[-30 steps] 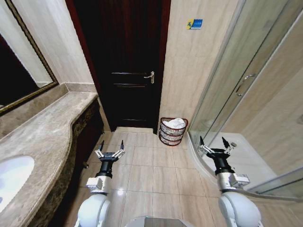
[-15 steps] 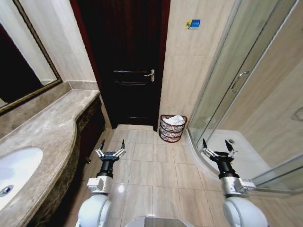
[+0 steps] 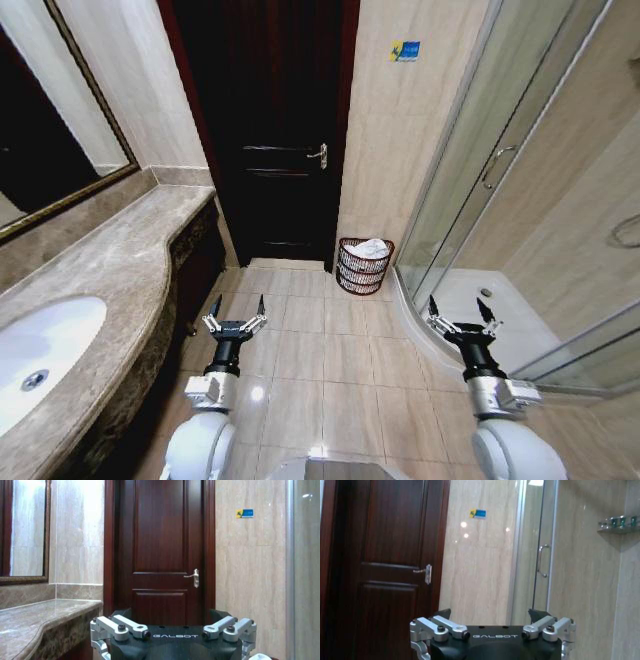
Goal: Discard the used towel into the hamper.
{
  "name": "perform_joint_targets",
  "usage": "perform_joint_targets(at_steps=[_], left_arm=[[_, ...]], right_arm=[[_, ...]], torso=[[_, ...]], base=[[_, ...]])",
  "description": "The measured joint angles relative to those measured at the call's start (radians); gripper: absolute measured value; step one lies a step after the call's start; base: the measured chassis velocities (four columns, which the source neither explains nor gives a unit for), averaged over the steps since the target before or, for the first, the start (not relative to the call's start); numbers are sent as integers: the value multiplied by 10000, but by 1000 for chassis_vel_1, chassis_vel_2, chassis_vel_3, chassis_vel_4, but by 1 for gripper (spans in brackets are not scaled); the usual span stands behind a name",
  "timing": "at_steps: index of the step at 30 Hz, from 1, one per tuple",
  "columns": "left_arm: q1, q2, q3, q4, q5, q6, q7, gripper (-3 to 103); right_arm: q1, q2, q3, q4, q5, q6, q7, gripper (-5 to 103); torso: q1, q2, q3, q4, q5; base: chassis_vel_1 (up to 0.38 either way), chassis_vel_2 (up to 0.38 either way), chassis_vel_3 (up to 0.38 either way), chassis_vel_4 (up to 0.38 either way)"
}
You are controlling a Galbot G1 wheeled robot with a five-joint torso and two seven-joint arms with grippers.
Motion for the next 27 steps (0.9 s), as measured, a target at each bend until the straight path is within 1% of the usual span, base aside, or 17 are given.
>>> perform_joint_targets(at_steps=[3, 10, 14, 16, 18, 27], left_arm=[[-31, 13, 31, 9, -14, 75, 0, 100], [-77, 29, 62, 13, -84, 204, -9, 100], [-118, 31, 170, 11, -242, 278, -97, 100], [-134, 26, 194, 12, -250, 281, -121, 100], [-204, -6, 276, 23, -256, 304, -302, 100], [-221, -18, 291, 30, -255, 320, -356, 100]], right_arm=[[128, 82, -61, -177, 84, 348, -19, 100], [-24, 272, -247, -319, -35, 479, -49, 100], [-95, 381, -368, -566, -111, 773, 17, 100], [-98, 404, -377, -600, -154, 801, 51, 100], [-143, 472, -393, -607, -348, 766, 160, 100], [-156, 488, -399, -598, -417, 720, 190, 100]], torso=[[-6, 2, -2, 1, -1], [2, 0, 1, 0, -1], [4, -1, 2, 1, 0], [4, -1, 2, 1, 0], [2, 0, 1, 0, -2], [1, 0, 1, 1, -1]], base=[[84, -71, -72, 81], [15, -15, -13, 15], [0, 0, 0, 0], [0, 0, 0, 0], [0, 0, 0, 0], [0, 0, 0, 0]])
